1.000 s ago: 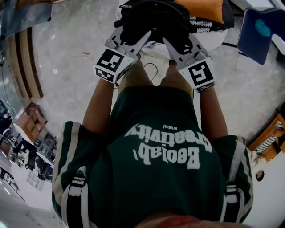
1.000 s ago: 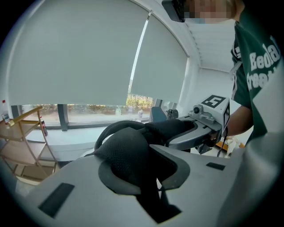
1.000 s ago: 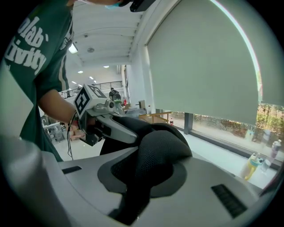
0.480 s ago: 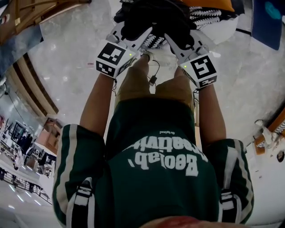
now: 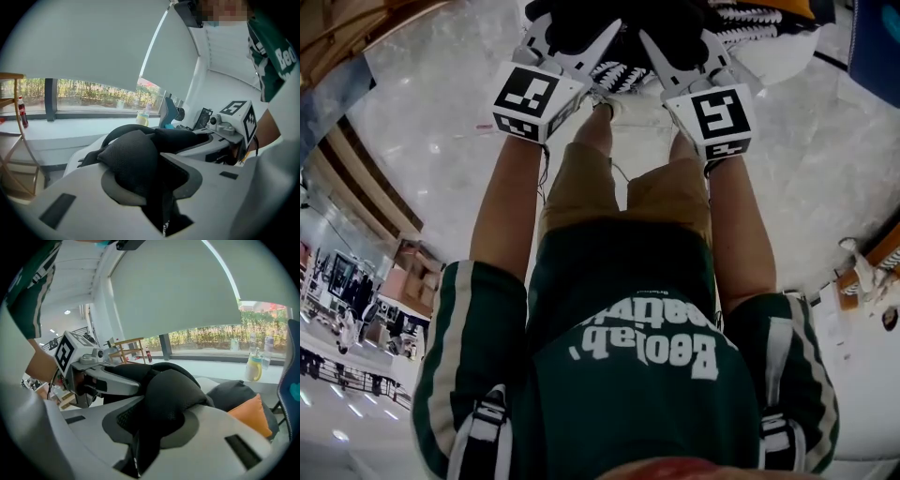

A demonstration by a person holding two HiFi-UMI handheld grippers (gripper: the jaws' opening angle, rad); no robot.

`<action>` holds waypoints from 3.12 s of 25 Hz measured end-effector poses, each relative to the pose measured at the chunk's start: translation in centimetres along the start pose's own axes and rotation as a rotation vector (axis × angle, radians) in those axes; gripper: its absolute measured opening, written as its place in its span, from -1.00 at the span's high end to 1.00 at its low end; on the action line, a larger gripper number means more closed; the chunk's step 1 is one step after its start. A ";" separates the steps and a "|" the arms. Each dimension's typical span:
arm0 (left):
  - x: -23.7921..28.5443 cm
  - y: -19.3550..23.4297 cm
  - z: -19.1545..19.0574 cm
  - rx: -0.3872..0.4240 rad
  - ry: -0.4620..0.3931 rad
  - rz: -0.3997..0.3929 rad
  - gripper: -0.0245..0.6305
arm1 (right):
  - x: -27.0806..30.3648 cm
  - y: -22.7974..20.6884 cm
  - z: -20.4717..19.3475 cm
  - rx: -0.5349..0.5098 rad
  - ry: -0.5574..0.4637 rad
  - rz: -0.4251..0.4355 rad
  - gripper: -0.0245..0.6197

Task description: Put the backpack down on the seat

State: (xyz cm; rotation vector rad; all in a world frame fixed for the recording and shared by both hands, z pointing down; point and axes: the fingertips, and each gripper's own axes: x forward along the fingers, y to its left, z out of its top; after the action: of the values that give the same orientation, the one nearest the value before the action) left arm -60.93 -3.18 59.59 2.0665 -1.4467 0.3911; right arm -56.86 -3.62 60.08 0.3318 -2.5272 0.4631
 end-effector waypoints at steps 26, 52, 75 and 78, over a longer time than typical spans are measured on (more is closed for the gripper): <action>5.1 2.6 -1.1 -0.011 -0.057 0.085 0.45 | 4.2 -5.7 -2.2 0.151 0.044 -0.197 0.30; -0.9 1.5 -4.5 0.020 -0.010 0.289 -0.04 | -2.4 -5.4 -6.2 0.157 0.238 -0.508 0.00; -17.5 -10.5 2.8 0.166 -0.151 0.088 -0.03 | -17.8 10.8 4.9 0.015 -0.083 -0.505 0.00; -20.8 -14.7 3.6 0.186 -0.174 0.095 -0.03 | -22.1 14.0 5.8 -0.009 -0.129 -0.475 0.00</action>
State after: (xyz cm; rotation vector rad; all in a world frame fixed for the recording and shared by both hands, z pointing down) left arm -55.34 13.88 41.20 2.2309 -1.6711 0.4051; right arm -45.91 9.92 39.69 0.9556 -2.4562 0.2485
